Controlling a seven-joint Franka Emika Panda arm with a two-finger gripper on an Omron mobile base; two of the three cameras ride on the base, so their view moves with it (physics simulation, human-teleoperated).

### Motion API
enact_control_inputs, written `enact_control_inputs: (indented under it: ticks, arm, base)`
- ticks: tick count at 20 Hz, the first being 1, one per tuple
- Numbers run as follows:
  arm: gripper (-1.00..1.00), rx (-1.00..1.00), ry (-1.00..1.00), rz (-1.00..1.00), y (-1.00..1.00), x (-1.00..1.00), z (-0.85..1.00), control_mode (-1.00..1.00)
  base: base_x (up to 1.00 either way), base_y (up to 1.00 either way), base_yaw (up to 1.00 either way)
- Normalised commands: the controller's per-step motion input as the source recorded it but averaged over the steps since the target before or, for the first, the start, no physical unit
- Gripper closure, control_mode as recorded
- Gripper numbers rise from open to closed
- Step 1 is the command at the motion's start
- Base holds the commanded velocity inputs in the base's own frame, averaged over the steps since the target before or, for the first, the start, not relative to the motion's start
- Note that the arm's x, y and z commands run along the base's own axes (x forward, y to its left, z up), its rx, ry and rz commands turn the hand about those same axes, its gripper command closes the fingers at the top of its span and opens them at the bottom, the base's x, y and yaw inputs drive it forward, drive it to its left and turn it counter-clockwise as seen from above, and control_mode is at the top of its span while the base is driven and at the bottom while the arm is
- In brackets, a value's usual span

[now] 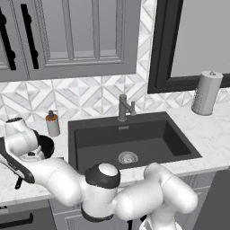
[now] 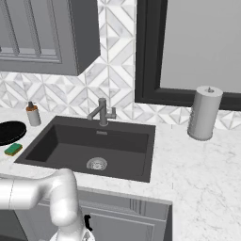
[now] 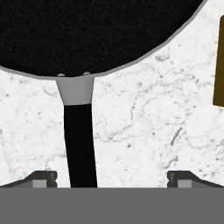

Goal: Pick the pan and sponge and place them into the sink. Then turn on the water.

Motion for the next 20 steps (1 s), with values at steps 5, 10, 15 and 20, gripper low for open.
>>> enact_control_inputs:
  ticks: [5, 10, 15, 20]
  arm:
    - [-1.00, 0.00, -0.05, 0.00, 0.22, 0.00, -0.23, -1.00]
    - [-1.00, 0.00, -0.08, 0.02, 0.20, 0.04, -0.33, -1.00]
    - [-1.00, 0.00, -0.07, 0.06, 0.00, 0.01, -0.55, -1.00]
    - [1.00, 0.01, -0.04, 0.03, 0.00, 0.00, -0.51, -1.00]
  base:
    - [0.00, 0.00, 0.00]
    - [0.00, 0.00, 0.00]
    - [0.00, 0.00, 0.00]
    - [0.00, 0.00, 0.00]
